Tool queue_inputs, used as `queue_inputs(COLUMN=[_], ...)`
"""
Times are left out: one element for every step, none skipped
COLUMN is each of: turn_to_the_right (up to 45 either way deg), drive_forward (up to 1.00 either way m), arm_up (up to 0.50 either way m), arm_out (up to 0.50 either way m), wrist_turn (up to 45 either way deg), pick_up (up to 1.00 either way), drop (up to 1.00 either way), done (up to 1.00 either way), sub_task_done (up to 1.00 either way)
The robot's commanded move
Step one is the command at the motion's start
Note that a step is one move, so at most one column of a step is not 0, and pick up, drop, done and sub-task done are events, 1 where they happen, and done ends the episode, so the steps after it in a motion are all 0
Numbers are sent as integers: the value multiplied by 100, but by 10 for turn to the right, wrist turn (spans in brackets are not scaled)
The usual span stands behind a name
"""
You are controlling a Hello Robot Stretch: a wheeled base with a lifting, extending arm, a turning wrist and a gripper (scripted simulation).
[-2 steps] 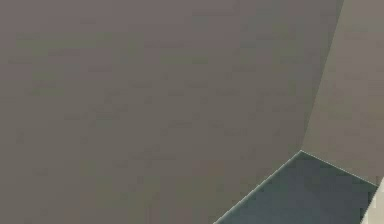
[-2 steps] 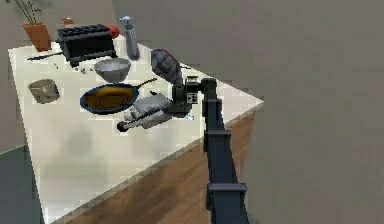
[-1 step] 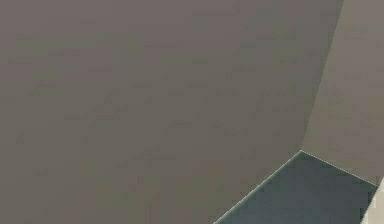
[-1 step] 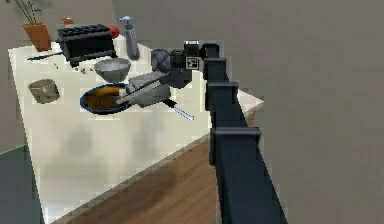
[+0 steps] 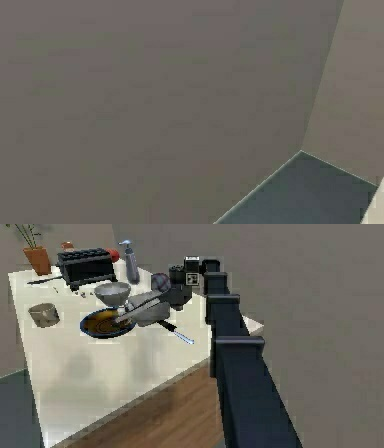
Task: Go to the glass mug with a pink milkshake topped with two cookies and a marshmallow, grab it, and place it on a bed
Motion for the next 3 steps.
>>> queue_inputs(turn_to_the_right=[0,0,0], drive_forward=[0,0,0], arm_up=[0,0,0], arm_out=[0,0,-40], wrist_turn=[-450,-180,0], pick_up=[0,0,0], drop=[0,0,0], done=[0,0,0], sub_task_done=[0,0,0])
